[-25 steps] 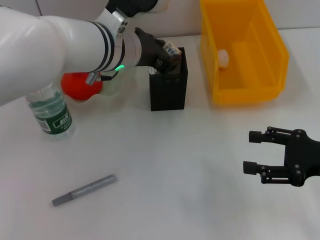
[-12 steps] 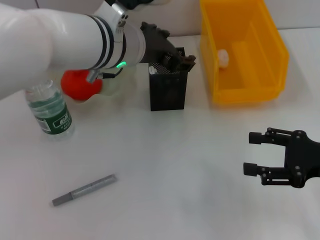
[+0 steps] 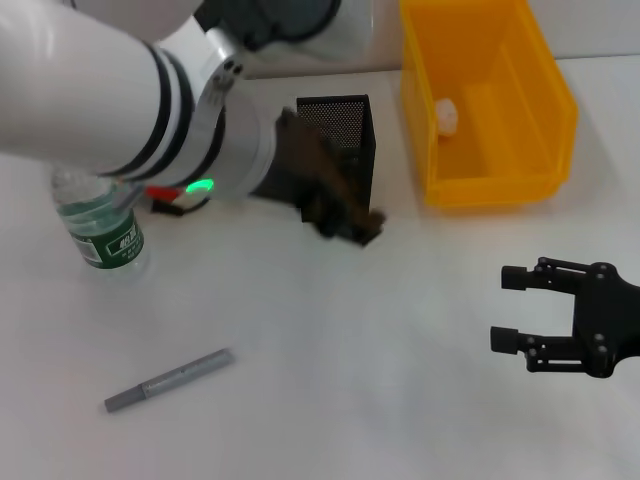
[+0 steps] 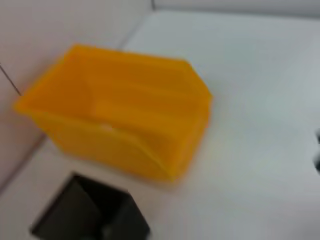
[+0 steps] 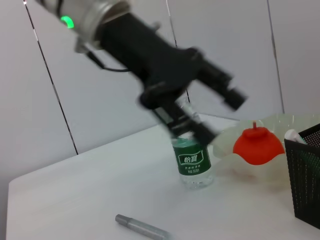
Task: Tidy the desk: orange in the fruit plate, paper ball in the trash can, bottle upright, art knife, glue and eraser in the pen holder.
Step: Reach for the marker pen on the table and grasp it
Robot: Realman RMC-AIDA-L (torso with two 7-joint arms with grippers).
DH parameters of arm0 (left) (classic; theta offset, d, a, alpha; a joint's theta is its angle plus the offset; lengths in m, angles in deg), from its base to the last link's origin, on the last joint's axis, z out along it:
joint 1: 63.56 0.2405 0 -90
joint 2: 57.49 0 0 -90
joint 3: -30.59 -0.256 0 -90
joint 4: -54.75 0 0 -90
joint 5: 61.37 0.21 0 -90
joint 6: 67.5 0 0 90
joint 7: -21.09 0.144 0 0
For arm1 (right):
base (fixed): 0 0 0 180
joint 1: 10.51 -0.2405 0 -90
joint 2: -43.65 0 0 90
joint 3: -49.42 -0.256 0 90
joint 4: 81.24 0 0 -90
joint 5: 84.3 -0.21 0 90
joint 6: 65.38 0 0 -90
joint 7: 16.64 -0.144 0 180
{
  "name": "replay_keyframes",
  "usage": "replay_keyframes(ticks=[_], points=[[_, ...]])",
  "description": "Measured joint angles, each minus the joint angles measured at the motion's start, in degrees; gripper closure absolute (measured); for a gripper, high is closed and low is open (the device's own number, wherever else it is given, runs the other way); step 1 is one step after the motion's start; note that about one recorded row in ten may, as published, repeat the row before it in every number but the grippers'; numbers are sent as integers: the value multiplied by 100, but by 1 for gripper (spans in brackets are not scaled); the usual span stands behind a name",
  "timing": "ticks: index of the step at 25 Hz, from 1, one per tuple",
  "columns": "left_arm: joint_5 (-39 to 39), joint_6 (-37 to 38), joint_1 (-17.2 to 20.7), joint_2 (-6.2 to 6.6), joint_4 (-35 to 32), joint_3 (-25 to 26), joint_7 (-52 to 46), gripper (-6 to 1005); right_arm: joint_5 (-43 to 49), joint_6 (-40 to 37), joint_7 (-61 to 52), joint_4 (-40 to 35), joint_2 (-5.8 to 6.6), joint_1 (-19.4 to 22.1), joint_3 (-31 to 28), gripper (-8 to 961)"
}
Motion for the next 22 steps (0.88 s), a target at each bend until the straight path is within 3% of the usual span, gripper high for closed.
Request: replay_keyframes(ticks=[4,8,22], points=[[214,1246,73,11,-222,-29,5,187,0,0,0,0,2,4,-37,151],[351,1669,74,-1,110,-80,31,187,9,0,0,0,1,3,-39,151],[297,1321,-104,-39,1690,-277,55,187,17,1,0,0,-12,-27,-38,151]])
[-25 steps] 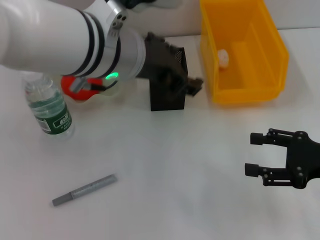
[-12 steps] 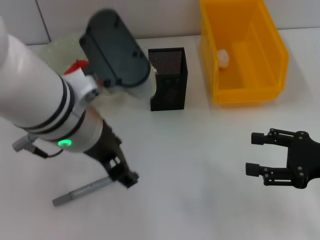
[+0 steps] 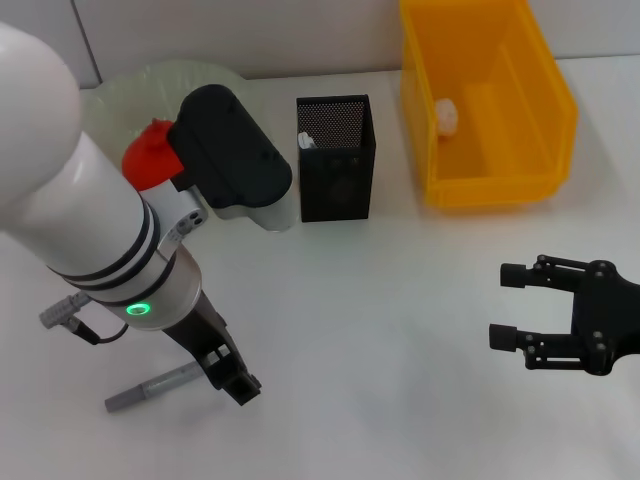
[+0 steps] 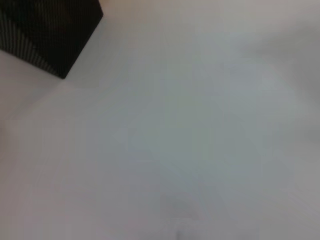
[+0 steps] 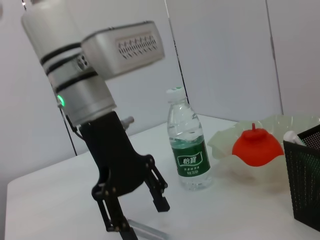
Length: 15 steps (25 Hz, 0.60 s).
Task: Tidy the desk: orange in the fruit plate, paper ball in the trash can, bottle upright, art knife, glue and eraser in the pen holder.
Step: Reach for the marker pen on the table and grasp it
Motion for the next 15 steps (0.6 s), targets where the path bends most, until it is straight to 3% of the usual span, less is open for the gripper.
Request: replay_keyframes(ticks=[15], points=[[-5,-226,-185,0,517,29,599,234,8,0,0,0,0,-23,0,151]])
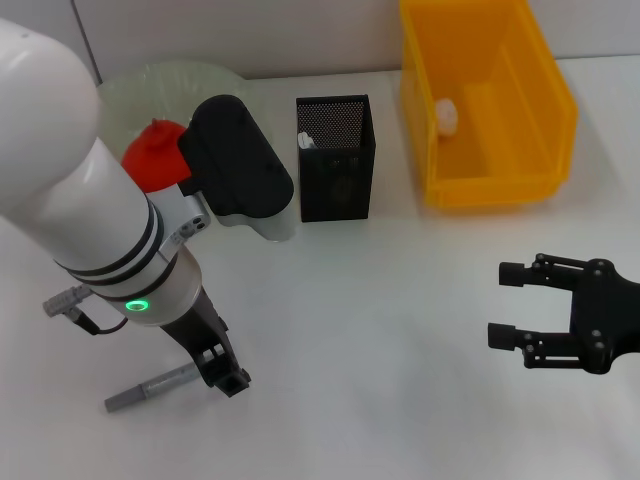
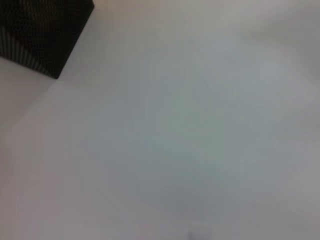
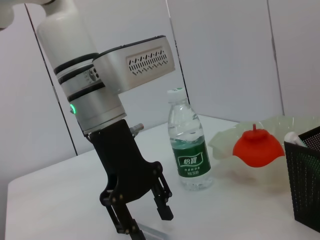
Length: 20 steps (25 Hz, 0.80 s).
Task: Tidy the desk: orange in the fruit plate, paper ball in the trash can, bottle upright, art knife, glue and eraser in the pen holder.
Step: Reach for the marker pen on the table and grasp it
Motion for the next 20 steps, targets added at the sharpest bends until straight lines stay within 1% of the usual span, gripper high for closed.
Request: replay_keyframes(ticks=[6,11,19,20], points=[[-10,-177,-107,0,367,13,191,367,5,0,0,0,0,-6,0,151],[-58,-272,-213,0,667,40,238,370,8,-10,0,0,0,7,0,151],[-61,-304,-225,0,728,61,355,384,-1,-56,0,-7,1,25,0,151],[-61,-304,-226,0,736,75,362,401,-6,-64,0,-8,2,23,0,151]])
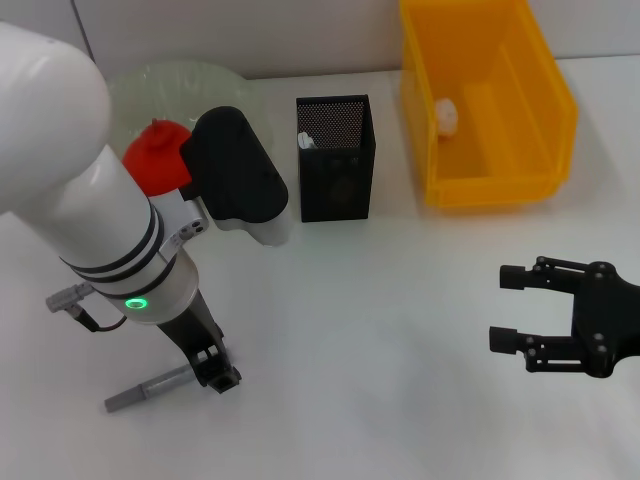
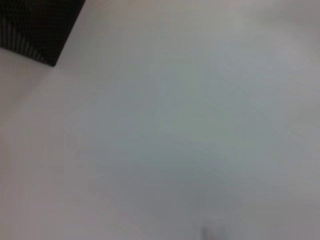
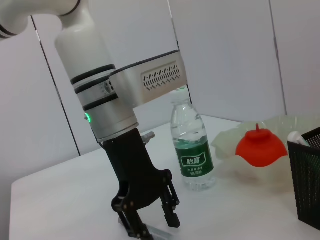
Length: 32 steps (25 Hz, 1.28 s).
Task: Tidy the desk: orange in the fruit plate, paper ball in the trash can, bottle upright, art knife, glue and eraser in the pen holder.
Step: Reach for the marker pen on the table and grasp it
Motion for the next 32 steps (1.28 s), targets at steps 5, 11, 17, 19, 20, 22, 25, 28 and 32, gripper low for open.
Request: replay_keyframes(ticks=[5,11,17,19,20,22,25,28,32], points=[[1,0,-42,0,121,40,9,488,-13,-7,0,-2,6,-7,0,151],[12,-9,-52,0,143,42,27,574,-18,-18,0,-9,7,-6,0,151],[8,-25,-62,0,275,114,118,577,-22,-18,0,-11,7,3,0,151],[6,-27,-68,0,303,117,127,577,-22,-18,0,-11,7,-1,0,151],[5,-27,-68,0,312,117,132,578,-21,-18,0,-11,7,-2,0,151],[4,-27,-74,0,335,119,143,578,-21,-18,0,-10,7,-2,0,151],[1,-33,-103,0,404,122,164,589,-21,-18,0,-10,7,-2,0,151],[3,-39,-121,0,440,134,178,617,-21,-16,0,-10,7,-7,0,151],[13,-69,-125,0,466,174,245,656,-21,-15,0,-10,7,-3,0,151]])
